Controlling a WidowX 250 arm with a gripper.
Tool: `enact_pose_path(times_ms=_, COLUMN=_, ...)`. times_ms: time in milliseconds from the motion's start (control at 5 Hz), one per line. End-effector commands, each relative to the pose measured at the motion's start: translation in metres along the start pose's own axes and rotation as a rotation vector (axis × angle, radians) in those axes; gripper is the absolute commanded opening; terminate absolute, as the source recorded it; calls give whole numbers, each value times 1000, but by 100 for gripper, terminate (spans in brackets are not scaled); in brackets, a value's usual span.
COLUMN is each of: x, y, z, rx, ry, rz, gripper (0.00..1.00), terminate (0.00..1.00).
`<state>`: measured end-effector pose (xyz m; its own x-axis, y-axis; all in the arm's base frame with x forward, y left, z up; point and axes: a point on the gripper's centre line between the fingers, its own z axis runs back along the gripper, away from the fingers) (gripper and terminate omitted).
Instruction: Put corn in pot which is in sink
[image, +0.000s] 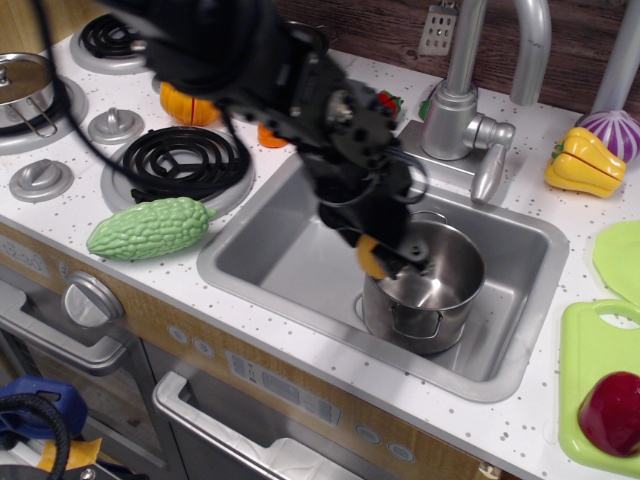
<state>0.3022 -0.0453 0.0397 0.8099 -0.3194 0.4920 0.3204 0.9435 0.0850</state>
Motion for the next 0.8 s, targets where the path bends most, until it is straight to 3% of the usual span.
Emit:
enact_pose_path(times_ms=0, x=25, y=-7, z=-17, rx=-19, ry=-73, rz=-33, gripper=0, terminate=0)
enact_pose_path(times_ms=200, x=22, y=-9, z=-28, rx=-10, ry=-102, rz=-48, gripper=0, terminate=0)
enact_pose_path(times_ms=400, x=24, y=-8, z=-29, rx=-19, ry=-115, rz=-74, gripper=100, terminate=0)
enact_pose_path(times_ms=600, x=24, y=-8, z=-29, rx=-19, ry=-115, rz=-74, gripper=100, terminate=0)
